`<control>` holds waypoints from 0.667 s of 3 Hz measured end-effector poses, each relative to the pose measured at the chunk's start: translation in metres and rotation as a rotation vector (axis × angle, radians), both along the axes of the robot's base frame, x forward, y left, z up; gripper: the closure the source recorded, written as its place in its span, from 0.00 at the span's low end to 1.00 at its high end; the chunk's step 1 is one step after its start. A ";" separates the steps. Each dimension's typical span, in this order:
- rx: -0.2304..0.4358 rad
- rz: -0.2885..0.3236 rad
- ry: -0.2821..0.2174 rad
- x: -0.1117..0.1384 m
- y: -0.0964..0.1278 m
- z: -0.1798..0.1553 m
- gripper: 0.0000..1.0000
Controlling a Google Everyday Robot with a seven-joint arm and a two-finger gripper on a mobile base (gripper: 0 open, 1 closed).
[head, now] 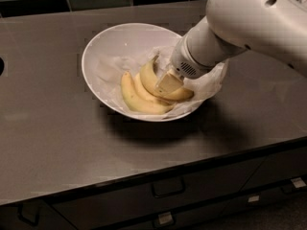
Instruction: Pick banana from white bowl
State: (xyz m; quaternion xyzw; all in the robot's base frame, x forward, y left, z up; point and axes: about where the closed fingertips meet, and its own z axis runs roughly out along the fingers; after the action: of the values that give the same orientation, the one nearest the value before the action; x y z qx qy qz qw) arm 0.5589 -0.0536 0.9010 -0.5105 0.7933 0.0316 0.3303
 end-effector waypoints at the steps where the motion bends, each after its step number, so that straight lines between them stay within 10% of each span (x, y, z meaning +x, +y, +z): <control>1: 0.009 0.019 0.034 0.004 0.009 -0.010 0.38; 2: 0.012 0.037 0.070 0.007 0.017 -0.020 0.39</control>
Offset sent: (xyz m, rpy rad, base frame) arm 0.0109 0.0242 -0.0334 0.0180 0.1163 0.0537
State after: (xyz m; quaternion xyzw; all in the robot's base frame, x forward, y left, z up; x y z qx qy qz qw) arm 0.5654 -0.0369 0.8806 -0.5215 0.7947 0.0602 0.3046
